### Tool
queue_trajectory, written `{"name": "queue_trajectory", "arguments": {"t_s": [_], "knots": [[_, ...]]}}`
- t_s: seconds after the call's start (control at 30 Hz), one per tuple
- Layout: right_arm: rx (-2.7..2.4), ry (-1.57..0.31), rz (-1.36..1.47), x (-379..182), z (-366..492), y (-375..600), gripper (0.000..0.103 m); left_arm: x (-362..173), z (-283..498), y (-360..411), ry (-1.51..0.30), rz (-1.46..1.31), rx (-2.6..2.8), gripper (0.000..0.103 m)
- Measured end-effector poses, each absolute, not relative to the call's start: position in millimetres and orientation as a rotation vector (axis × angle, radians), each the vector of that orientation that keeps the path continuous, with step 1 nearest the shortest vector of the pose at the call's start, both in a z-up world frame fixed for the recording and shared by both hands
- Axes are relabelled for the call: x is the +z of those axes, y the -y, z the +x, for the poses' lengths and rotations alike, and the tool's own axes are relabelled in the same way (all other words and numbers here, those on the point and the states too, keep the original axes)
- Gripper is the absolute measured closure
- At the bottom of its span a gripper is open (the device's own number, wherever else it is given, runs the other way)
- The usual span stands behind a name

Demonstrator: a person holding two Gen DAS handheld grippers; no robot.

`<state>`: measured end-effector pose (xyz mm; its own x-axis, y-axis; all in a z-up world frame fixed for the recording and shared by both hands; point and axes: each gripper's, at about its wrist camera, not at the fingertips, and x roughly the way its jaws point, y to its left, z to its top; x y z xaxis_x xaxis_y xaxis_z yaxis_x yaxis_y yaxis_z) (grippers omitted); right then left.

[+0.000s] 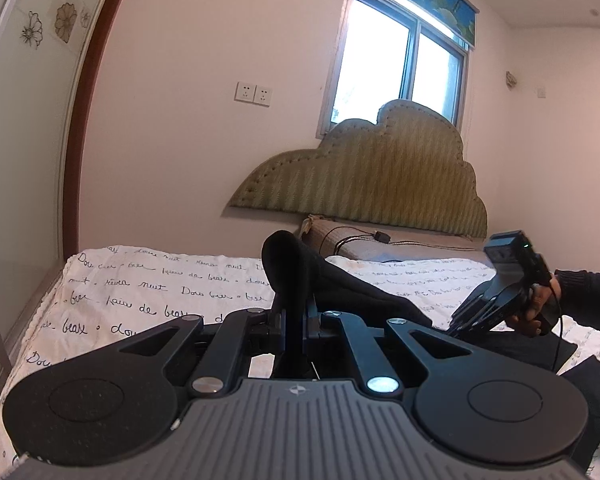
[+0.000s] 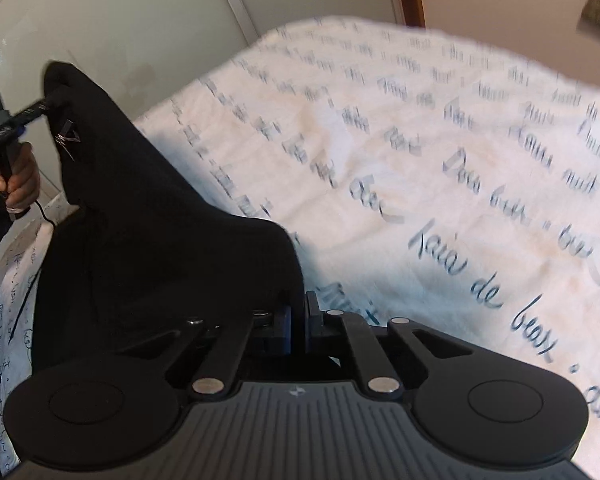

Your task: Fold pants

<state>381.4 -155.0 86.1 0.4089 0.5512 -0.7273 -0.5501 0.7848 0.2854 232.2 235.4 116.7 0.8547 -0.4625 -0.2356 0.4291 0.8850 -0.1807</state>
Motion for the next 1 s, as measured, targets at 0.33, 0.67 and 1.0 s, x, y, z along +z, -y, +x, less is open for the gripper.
{"name": "queue_trajectory", "arguments": {"t_s": [0.33,0.67,1.0], "knots": [[0.826,-0.803,0.027,119,210,105,0.098,109,159,-273,-0.37,-0.267,-0.484,0.09],[0.743,-0.896,0.14,54,172,84,0.098,61,100,-314,-0.66,-0.449,-0.343,0.058],[0.738,-0.848,0.121,73,165,77,0.098,64,59,-300,-0.631,-0.919,-0.301,0.026]]}}
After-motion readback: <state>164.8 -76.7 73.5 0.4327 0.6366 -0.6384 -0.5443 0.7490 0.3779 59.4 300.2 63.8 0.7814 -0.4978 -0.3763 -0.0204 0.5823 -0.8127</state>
